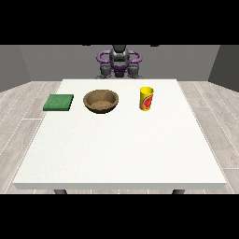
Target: Pick the cup and pour the ball into the bowl, then pick the bowl and place it on the pad
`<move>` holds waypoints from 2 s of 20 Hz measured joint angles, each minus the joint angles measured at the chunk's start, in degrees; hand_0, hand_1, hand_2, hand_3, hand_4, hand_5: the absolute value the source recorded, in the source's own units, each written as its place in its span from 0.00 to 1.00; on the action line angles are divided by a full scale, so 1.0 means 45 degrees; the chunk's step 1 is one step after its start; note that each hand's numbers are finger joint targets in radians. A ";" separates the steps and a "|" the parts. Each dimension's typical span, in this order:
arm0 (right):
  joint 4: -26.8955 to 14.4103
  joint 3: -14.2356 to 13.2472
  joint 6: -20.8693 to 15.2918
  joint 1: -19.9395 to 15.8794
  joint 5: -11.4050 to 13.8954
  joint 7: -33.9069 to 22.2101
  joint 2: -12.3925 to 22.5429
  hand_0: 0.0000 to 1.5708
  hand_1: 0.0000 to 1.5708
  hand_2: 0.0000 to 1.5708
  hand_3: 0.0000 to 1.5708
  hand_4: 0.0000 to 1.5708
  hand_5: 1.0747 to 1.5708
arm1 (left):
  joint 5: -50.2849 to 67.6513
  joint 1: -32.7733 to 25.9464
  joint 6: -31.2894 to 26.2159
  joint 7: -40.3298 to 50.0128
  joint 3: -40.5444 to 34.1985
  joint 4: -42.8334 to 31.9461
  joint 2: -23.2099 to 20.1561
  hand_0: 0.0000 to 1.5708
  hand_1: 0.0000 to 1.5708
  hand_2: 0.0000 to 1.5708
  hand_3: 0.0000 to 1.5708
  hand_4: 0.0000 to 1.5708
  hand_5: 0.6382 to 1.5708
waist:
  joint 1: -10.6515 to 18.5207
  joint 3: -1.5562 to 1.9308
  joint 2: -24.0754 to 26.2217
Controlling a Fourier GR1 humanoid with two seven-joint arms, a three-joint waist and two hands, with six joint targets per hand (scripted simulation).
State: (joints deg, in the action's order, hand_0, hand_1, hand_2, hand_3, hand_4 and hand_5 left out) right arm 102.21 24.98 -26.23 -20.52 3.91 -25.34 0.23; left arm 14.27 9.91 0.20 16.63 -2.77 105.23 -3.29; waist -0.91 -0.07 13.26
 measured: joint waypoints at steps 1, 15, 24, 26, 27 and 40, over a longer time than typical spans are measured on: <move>-0.0008 -0.0131 0.0174 -0.0197 -0.0004 0.0238 0.0121 0.00 0.00 0.00 0.00 0.00 1.00 | -0.0017 0.0315 -0.0066 -0.0348 -0.0233 -0.0165 -0.0130 0.00 0.00 0.00 0.00 0.00 0.94 | -0.0127 0.0001 -0.0633; 0.1088 -0.1888 0.2242 -0.1584 -0.1045 0.2057 0.1023 0.00 0.00 0.00 0.00 0.00 1.00 | -0.1311 0.2829 -0.0727 -0.5579 -0.2293 -0.4275 -0.1769 0.00 0.00 0.00 0.00 0.00 0.83 | -0.1741 0.0009 -0.5566; 0.1817 -0.3125 0.3043 -0.1213 -0.1465 0.1816 0.1555 0.00 0.00 0.00 0.00 0.00 1.00 | -0.1720 0.2664 -0.1395 -0.9114 -0.2656 -0.8236 -0.1785 0.00 0.00 0.00 0.00 0.00 0.83 | -0.1700 0.0007 -0.5711; 0.1945 -0.3462 0.3325 -0.1164 -0.1733 0.1875 0.1657 0.00 0.00 0.00 0.00 0.00 0.99 | -0.1753 0.2879 -0.1497 -0.9680 -0.2768 -0.9091 -0.1880 0.00 0.00 0.00 0.00 0.00 0.86 | -0.1739 0.0007 -0.5780; 0.1985 -0.3589 0.3410 -0.0998 -0.1813 0.1877 0.1699 0.00 0.00 0.00 0.00 0.00 1.00 | -0.1834 0.2862 -0.1423 -0.9904 -0.2726 -0.9414 -0.1766 0.00 0.00 0.00 0.00 0.00 0.86 | -0.1784 0.0008 -0.5706; 0.3462 -0.5101 0.4981 0.0041 -0.3256 0.1654 0.2453 0.00 0.00 0.00 0.00 0.00 0.99 | -0.1873 0.4263 -0.1383 -1.2833 -0.3475 -1.3942 -0.2180 0.00 0.00 0.00 0.00 0.00 0.85 | -0.2596 0.0006 -0.6150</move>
State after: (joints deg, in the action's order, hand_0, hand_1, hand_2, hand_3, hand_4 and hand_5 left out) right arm 117.79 2.03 -3.82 -20.34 -10.74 -17.90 11.27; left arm 5.84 29.10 -6.02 -41.12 -18.41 42.49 -13.11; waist -12.59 -0.04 -14.42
